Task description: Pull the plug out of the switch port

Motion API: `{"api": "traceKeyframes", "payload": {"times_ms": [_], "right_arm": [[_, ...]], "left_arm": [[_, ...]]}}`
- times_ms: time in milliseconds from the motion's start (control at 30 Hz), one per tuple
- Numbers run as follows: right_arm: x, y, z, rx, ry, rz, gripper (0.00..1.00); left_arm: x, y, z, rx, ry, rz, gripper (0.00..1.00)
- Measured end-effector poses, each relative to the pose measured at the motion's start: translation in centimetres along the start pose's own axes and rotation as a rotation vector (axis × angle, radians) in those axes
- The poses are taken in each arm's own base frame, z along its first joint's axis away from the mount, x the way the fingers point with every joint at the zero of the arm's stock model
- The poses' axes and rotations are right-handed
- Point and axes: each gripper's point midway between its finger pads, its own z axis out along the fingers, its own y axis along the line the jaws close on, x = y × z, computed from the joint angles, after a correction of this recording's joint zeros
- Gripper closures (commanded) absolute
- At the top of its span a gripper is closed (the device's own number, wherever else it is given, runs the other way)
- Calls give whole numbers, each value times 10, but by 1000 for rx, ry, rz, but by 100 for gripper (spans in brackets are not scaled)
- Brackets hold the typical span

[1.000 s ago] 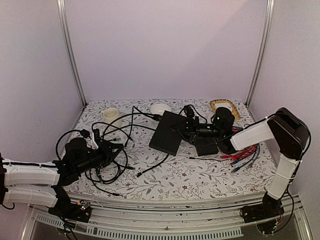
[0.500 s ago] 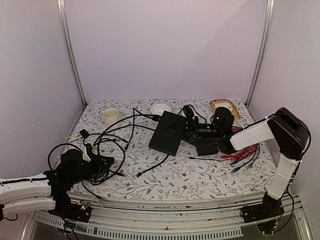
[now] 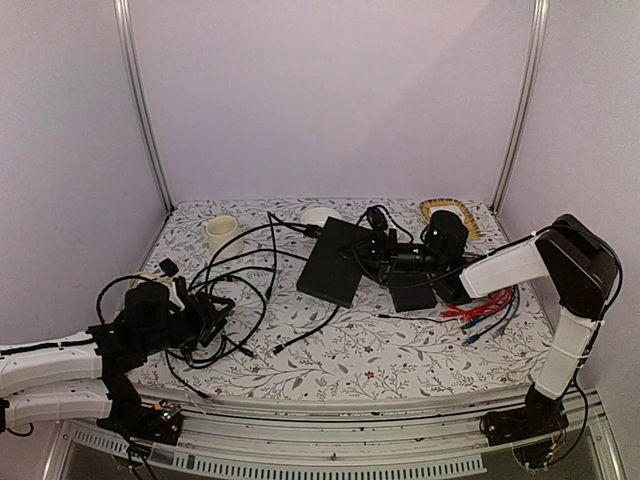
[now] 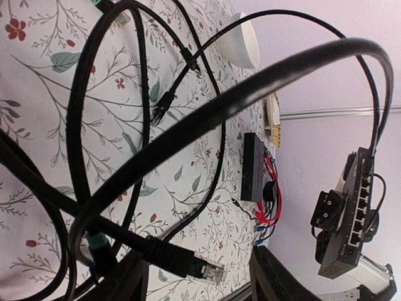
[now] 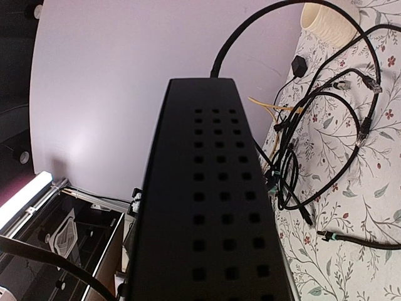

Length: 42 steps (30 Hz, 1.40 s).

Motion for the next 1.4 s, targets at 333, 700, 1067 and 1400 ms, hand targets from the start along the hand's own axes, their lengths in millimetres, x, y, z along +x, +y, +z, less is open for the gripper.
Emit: {"api": "traceKeyframes", "payload": {"times_ms": [333, 700, 1067, 1400], "right_arm": [[-7, -5, 5, 3, -3, -4, 98], [-12, -8, 9, 6, -2, -1, 98], [-14, -16, 12, 18, 1, 14, 98], [-16, -17, 14, 19, 0, 15, 98]], "left_arm": [[-15, -61, -8, 77, -8, -6, 35], [-10, -83, -20, 48, 41, 7, 29], [-1, -116, -31, 68, 89, 49, 25], [-3, -143, -30, 108, 91, 118, 24]]}}
